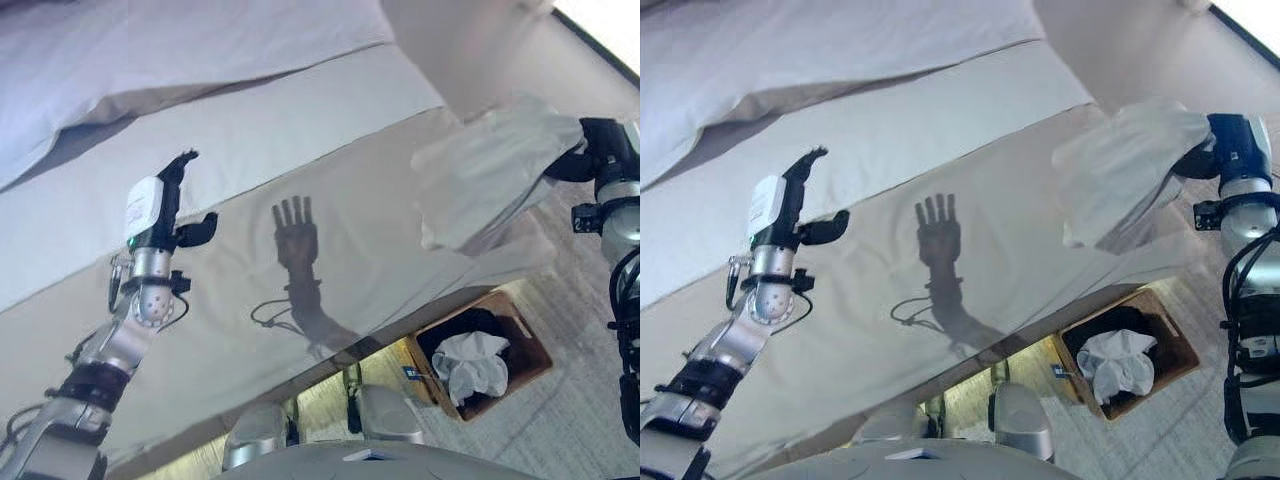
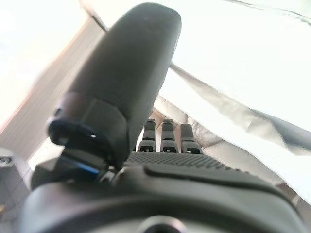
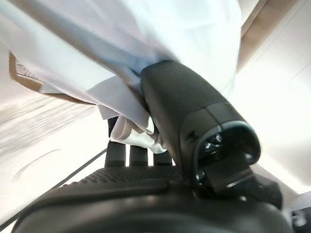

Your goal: Pick up the clothes from the bed and place them into the basket

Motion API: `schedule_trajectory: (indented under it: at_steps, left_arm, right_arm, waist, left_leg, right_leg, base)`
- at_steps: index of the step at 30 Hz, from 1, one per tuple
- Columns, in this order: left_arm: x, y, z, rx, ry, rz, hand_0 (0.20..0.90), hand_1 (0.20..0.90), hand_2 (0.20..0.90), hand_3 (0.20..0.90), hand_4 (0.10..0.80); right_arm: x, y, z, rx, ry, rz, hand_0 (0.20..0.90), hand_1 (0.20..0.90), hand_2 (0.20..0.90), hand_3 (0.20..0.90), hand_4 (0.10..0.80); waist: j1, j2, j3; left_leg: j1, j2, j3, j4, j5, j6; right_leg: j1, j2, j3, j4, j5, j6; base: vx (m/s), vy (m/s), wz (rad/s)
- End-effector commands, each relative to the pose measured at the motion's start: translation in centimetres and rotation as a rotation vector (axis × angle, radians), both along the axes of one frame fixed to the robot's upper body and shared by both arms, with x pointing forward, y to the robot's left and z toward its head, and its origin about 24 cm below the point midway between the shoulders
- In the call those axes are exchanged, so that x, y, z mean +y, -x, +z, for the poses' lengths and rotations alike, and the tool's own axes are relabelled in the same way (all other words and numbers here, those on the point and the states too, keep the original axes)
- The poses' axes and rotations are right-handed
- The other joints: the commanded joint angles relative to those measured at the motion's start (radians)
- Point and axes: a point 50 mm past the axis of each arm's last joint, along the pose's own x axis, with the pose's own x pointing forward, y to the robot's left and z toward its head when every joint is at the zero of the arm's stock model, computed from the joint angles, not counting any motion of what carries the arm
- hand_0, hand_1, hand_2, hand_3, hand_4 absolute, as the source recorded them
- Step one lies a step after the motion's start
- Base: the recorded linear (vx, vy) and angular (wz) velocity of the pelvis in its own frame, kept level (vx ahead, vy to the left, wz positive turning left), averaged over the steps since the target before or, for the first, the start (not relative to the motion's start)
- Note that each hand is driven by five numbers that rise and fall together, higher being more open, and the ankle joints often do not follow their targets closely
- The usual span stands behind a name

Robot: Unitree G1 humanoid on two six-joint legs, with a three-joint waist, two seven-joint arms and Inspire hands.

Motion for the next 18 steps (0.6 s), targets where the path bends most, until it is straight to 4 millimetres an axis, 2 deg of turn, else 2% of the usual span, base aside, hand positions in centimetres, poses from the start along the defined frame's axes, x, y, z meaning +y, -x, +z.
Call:
schedule_trajectory:
  at_steps: [1, 3, 5, 7, 9, 12, 18]
  left_arm:
    - [-0.7, -0.1, 2.6, -0.141, 0.007, -0.083, 0.900, 0.900, 0.900, 0.900, 0.800]
    - [-0.9, -0.4, 3.2, -0.157, -0.008, -0.088, 0.900, 0.900, 0.900, 0.900, 0.800]
    - [-0.6, -0.5, 3.9, -0.188, -0.018, -0.064, 0.900, 0.900, 0.900, 0.900, 0.800]
    - [-0.4, -0.6, 4.9, -0.224, -0.016, -0.055, 0.900, 0.900, 0.900, 0.900, 0.800]
    - [-0.5, -0.8, 5.1, -0.236, -0.004, -0.042, 0.900, 0.900, 0.900, 0.900, 0.800]
    - [-0.4, -1.0, 4.6, -0.225, 0.009, -0.028, 0.900, 0.900, 0.900, 0.900, 0.800]
    - [-1.5, -0.8, 3.4, -0.203, 0.024, -0.041, 0.900, 0.900, 0.900, 0.900, 0.800]
  right_arm:
    - [-0.4, 0.9, 5.4, -0.208, 0.085, -0.005, 0.300, 0.300, 0.300, 0.200, 0.100]
    - [-0.2, 0.8, 4.6, -0.199, 0.067, -0.014, 0.300, 0.300, 0.300, 0.200, 0.100]
    - [-0.2, 0.6, 3.9, -0.183, 0.047, -0.004, 0.300, 0.300, 0.300, 0.200, 0.100]
    - [-0.9, 0.8, 3.4, -0.157, 0.041, -0.013, 0.300, 0.300, 0.300, 0.200, 0.100]
    - [-1.1, 1.1, 1.9, -0.127, 0.031, -0.022, 0.300, 0.300, 0.300, 0.200, 0.100]
    - [-1.3, 1.2, 0.8, -0.086, 0.029, -0.040, 0.300, 0.300, 0.300, 0.200, 0.100]
    - [-3.3, 2.1, -1.5, 0.025, -0.002, -0.161, 0.300, 0.300, 0.300, 0.200, 0.100]
  waist:
    - [-0.040, 0.044, -0.162]
    - [-0.042, 0.047, -0.152]
    - [-0.029, 0.053, -0.146]
    - [-0.020, 0.055, -0.157]
    - [-0.017, 0.052, -0.166]
    - [-0.015, 0.046, -0.174]
    - [-0.004, 0.037, -0.180]
  left_leg:
    - [-0.034, 0.059, -0.036, -0.004, 0.002, -0.041]
    - [-0.025, 0.060, -0.033, -0.052, 0.024, -0.041]
    - [-0.029, 0.074, -0.016, -0.091, 0.053, -0.041]
    - [-0.048, 0.079, -0.017, -0.109, 0.069, -0.045]
    - [-0.054, 0.085, -0.016, -0.120, 0.077, -0.052]
    - [-0.048, 0.092, -0.010, -0.132, 0.081, -0.056]
    - [-0.036, 0.104, 0.000, -0.132, 0.079, -0.072]
  right_leg:
    - [-0.012, 0.013, -0.016, 0.054, -0.016, 0.176]
    - [-0.048, 0.006, -0.031, 0.067, 0.031, 0.202]
    - [-0.075, 0.001, -0.072, 0.110, 0.040, 0.216]
    - [-0.054, 0.006, -0.071, 0.061, 0.002, 0.197]
    - [-0.043, -0.002, -0.086, 0.023, 0.007, 0.198]
    - [-0.031, 0.004, -0.091, 0.013, -0.003, 0.192]
    - [0.011, 0.016, -0.115, -0.016, -0.025, 0.168]
  base:
    - [-0.058, 0.028, -0.23]
    - [-0.102, 0.001, -0.23]
    - [-0.166, 0.003, -0.05]
    - [-0.134, -0.034, -0.18]
    - [-0.036, -0.070, -0.35]
    - [0.003, -0.067, -0.07]
    - [0.027, -0.059, -0.04]
